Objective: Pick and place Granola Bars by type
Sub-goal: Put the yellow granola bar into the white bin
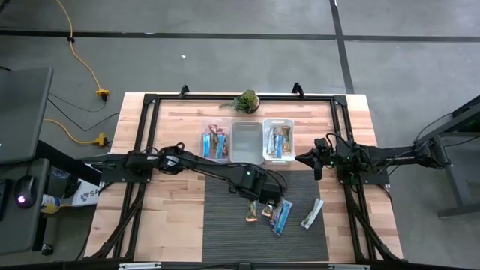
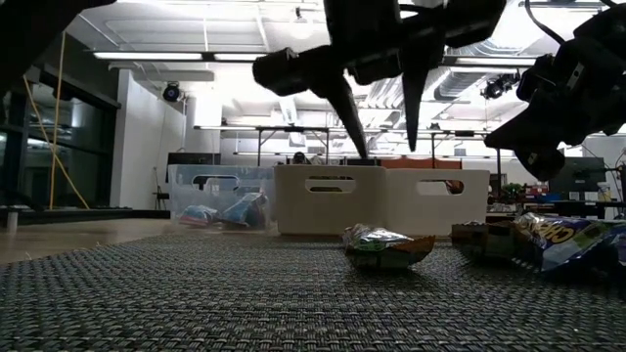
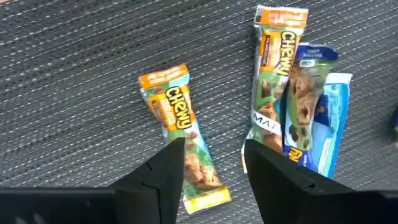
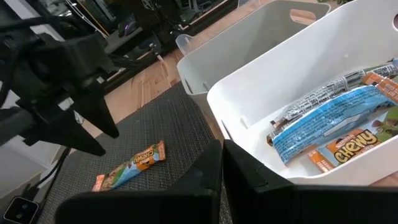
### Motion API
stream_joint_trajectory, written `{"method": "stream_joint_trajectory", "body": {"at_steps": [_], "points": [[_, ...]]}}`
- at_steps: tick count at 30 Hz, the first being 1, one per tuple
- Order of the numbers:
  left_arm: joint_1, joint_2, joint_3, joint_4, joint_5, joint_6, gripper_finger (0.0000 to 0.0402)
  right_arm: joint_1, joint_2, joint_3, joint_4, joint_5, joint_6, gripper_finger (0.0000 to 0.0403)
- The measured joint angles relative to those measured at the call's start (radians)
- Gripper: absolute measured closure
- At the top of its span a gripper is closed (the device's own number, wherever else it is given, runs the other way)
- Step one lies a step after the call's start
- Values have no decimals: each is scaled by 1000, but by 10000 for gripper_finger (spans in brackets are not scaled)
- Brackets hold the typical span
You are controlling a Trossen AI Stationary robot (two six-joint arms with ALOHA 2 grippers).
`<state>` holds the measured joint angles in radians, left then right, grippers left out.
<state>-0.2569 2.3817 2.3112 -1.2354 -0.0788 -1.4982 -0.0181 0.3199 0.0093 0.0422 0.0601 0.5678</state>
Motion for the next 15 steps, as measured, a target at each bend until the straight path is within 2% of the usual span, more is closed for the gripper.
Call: {"method": "stream_joint_trajectory", "body": {"at_steps": [15], "points": [[-15,36,3,19,4,62,238,0,0,0,0,0,0,402]]}}
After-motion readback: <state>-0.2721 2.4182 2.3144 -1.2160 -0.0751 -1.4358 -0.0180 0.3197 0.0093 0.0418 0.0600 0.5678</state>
